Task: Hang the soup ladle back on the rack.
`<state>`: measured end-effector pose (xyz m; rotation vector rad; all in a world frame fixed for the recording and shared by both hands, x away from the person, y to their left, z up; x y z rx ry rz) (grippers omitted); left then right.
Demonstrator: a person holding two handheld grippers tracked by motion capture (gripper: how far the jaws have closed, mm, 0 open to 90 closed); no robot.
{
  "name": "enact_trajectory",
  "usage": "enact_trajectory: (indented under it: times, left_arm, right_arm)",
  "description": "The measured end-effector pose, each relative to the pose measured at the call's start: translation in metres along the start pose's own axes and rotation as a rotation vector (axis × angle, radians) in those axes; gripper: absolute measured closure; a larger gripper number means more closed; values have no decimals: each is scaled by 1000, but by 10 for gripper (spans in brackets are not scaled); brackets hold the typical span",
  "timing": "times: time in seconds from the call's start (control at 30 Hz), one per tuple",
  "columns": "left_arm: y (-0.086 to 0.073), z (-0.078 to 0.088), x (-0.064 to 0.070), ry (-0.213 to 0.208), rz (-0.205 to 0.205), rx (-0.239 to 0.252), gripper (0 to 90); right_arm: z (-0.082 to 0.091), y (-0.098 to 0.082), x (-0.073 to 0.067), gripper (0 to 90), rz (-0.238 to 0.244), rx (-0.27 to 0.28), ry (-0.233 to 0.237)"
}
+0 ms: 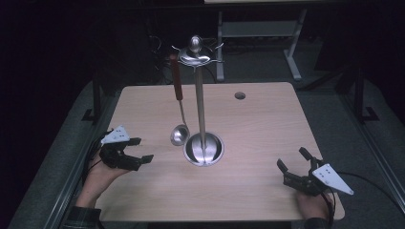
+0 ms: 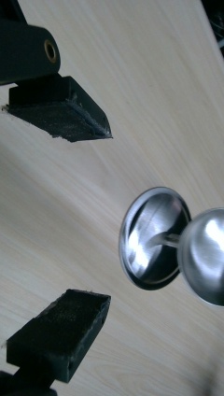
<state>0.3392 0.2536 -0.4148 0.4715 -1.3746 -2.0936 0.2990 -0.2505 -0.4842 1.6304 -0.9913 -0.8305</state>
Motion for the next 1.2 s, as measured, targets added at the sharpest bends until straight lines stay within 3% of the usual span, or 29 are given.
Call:
enact_trajectory:
  times: [0.27,0.6,0.8,1.2]
  left_arm:
    - [-28,1,1,54,21,-21,143]
    - [-63,10,-1,144,33,-83,85]
    - [-78,10,-2,162,65,-93,78]
    - [-94,1,-5,164,53,-134,77]
  right_arm:
    - [0,0,0,79,1,0,0]
    - [0,0,0,80,0,0,0]
    - [0,0,0,79,0,0,0]
    - [0,0,0,80,0,0,0]
Point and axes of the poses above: each handheld gripper's, and its own axes: z roughly backward along the jaws, y roughly out of its top, x roughly to its right, the point moved 6 cm from there along -z, roughly forward along the jaws, and after that the axes turned 15 degrees about x, right-handed, at the moved point
